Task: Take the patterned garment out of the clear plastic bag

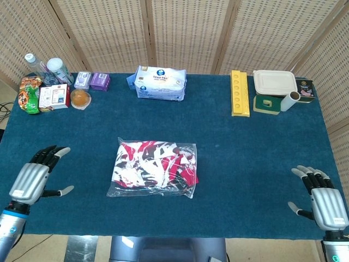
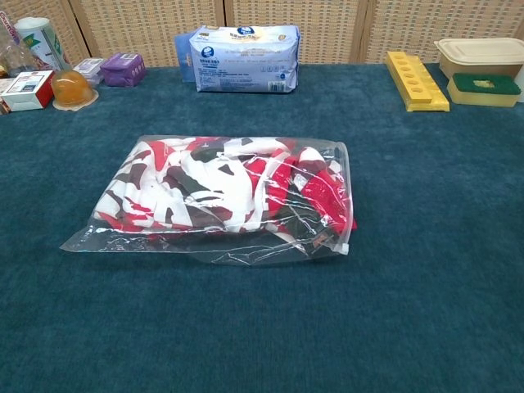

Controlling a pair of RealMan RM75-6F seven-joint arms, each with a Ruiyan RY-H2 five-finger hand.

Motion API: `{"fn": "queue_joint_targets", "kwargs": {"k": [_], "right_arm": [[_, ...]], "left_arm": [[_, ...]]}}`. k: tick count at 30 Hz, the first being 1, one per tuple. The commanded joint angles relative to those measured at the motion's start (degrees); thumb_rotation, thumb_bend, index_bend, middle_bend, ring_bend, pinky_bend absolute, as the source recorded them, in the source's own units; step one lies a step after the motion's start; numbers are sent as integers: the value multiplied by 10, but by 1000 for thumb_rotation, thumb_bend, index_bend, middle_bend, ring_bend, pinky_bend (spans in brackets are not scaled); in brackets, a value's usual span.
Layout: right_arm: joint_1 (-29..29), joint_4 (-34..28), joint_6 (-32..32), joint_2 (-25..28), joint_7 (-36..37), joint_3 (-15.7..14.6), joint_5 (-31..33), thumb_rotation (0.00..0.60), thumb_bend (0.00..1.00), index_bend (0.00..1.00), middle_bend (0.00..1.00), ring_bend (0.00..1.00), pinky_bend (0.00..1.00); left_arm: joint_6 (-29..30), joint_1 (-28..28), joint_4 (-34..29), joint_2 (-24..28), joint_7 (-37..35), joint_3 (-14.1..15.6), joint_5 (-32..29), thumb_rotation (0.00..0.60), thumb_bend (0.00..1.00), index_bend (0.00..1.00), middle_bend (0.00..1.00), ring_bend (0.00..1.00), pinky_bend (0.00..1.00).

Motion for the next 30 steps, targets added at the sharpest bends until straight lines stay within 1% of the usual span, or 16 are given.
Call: {"fn": "queue_joint_targets", "kwargs": {"k": [1,5,7,10,15,18,21,25,30], "right_arm": [[-1,1,1,0,1,-1,-2,600,194,197,183,166,143],[-2,2,4,2,4,-3,-6,600,194,197,183,166,143],[-2,4,1,1,5,-2,-1,600,194,197,183,166,143],[-2,6,-1,0,7,-1,2,600,193,197,183,166,143],[-2,7,-2,1,7,1,7,600,194,197,183,166,143],[-1,7,-5,1,5,2,11,600,193,197,183,166,143],[0,7,-7,0,4,3,11,600,193,197,183,166,143],[0,5,-8,0,2,3,11,600,193,197,183,166,143],[2,3,-9,1,-1,5,12,600,193,197,183,166,143]], "left_arm": [[-69,-48,-32,22,4,-8,-6,600,50,60,149,102,118],[-141,-99,-54,31,18,-23,-34,600,44,19,125,92,118],[-222,-163,-57,16,41,-49,-76,600,43,5,113,84,118],[-270,-208,-55,0,78,-67,-136,599,42,0,106,78,118],[-305,-262,-38,-34,126,-78,-207,599,40,0,101,69,118],[-323,-297,-15,-60,148,-80,-254,599,38,0,98,64,118],[-335,-322,3,-79,162,-77,-287,599,37,0,94,58,118],[-345,-348,21,-97,177,-72,-315,599,36,0,93,57,118],[-368,-396,52,-126,201,-62,-359,599,29,0,93,51,118]]}}
